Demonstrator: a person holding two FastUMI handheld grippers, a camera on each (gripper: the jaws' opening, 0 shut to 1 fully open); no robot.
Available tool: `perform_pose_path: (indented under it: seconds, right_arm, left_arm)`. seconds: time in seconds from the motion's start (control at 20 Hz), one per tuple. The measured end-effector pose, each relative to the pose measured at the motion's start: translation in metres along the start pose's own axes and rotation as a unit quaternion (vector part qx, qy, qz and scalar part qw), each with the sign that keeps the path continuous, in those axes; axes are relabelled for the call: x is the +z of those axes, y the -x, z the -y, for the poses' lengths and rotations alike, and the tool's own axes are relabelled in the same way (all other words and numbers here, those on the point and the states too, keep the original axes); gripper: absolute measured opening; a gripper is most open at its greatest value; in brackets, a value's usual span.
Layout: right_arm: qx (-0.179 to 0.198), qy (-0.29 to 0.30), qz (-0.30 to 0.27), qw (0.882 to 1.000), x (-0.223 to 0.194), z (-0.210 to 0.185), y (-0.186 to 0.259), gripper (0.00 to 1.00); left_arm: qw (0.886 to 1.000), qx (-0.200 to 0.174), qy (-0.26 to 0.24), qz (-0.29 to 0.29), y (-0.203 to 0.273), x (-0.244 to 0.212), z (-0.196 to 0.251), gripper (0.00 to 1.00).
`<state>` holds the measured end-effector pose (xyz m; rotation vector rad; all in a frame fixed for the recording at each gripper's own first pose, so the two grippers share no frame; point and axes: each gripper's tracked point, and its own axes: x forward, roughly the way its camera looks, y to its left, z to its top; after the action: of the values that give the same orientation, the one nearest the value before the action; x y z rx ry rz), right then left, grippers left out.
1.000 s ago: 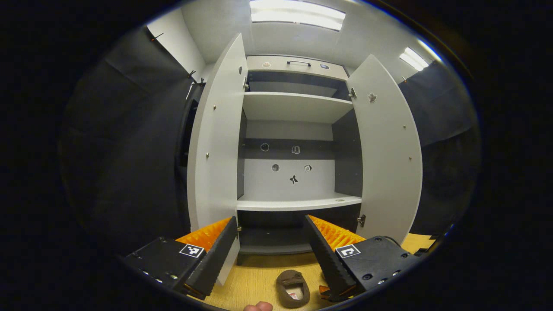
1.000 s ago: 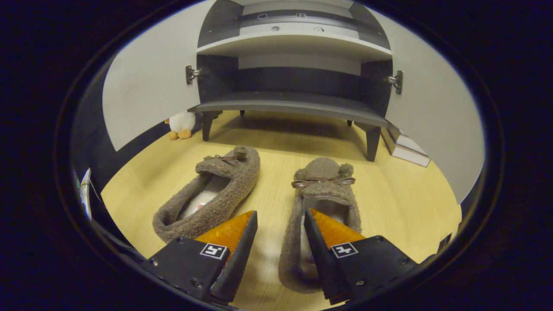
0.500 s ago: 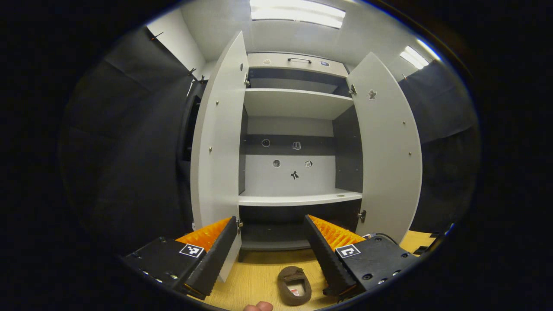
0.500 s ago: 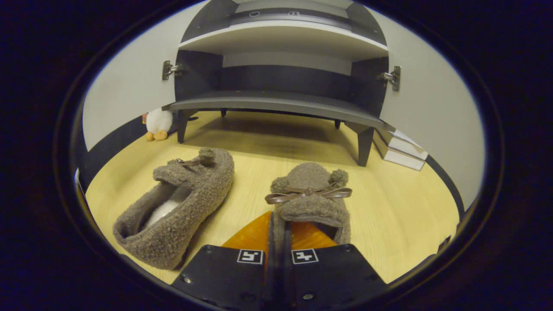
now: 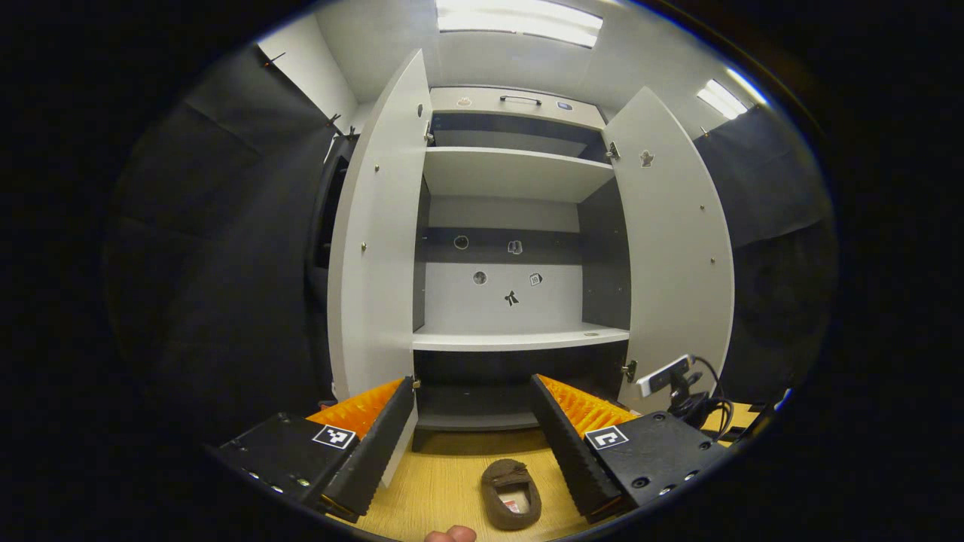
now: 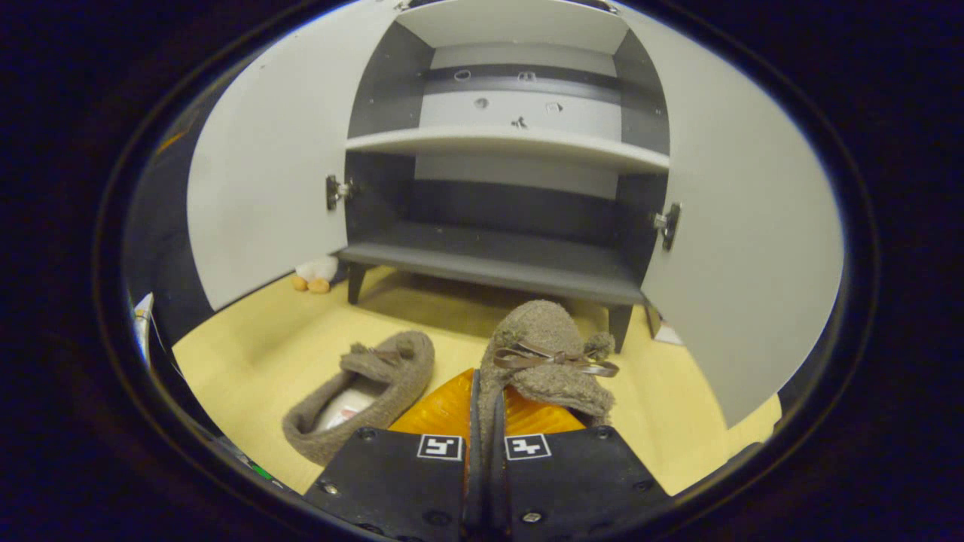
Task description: Grab one shoe with the right hand and put it into the shoe cabinet, grab the other shoe with the left hand and put it into the shoe cabinet; then close the right door with the right hand and the left door with the left hand.
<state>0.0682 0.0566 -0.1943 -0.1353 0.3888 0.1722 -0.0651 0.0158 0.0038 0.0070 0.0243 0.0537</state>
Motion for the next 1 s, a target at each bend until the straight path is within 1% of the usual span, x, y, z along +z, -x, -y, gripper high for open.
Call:
perform_pose_path:
  seconds: [0.15, 0.3, 0.45, 0.55, 0.65, 0.75, 0.85, 0.9, 1.0]
  right_arm:
    - [0.009, -0.013, 0.063, 0.998, 0.095, 0.005, 0.019, 0.08]
    - [0.008, 0.003, 0.103, 0.995, 0.191, 0.018, 0.014, 0.08]
    - [-0.009, 0.030, 0.108, 0.994, 0.270, 0.039, -0.020, 0.07]
    - [-0.026, 0.043, 0.095, 0.994, 0.304, 0.052, -0.056, 0.07]
    - [-0.037, 0.059, 0.062, 0.996, 0.320, 0.061, -0.101, 0.08]
    - [-0.061, 0.076, 0.021, 0.995, 0.325, 0.071, -0.146, 0.07]
    - [-0.072, 0.082, -0.033, 0.993, 0.315, 0.079, -0.176, 0.07]
    - [-0.072, 0.075, -0.055, 0.993, 0.308, 0.079, -0.192, 0.07]
    - [-0.066, 0.057, -0.089, 0.992, 0.295, 0.076, -0.208, 0.08]
  left_arm:
    - [1.000, -0.005, 0.010, -0.003, 0.000, -0.004, 0.006, 0.95]
    - [1.000, -0.010, 0.013, -0.001, 0.000, -0.004, 0.010, 0.95]
    - [1.000, -0.005, 0.006, -0.003, 0.000, -0.007, 0.007, 0.94]
    - [1.000, -0.007, 0.009, -0.008, 0.002, -0.009, 0.008, 0.95]
    - [1.000, -0.018, 0.020, -0.012, 0.002, -0.010, 0.014, 0.95]
    - [0.999, -0.021, 0.025, -0.015, 0.000, -0.009, 0.015, 0.95]
    - [0.999, -0.023, 0.021, -0.017, -0.001, -0.009, 0.014, 0.95]
    - [0.999, -0.021, 0.017, -0.017, -0.001, -0.009, 0.012, 0.95]
    - [1.000, -0.014, 0.010, -0.018, 0.000, -0.010, 0.007, 0.95]
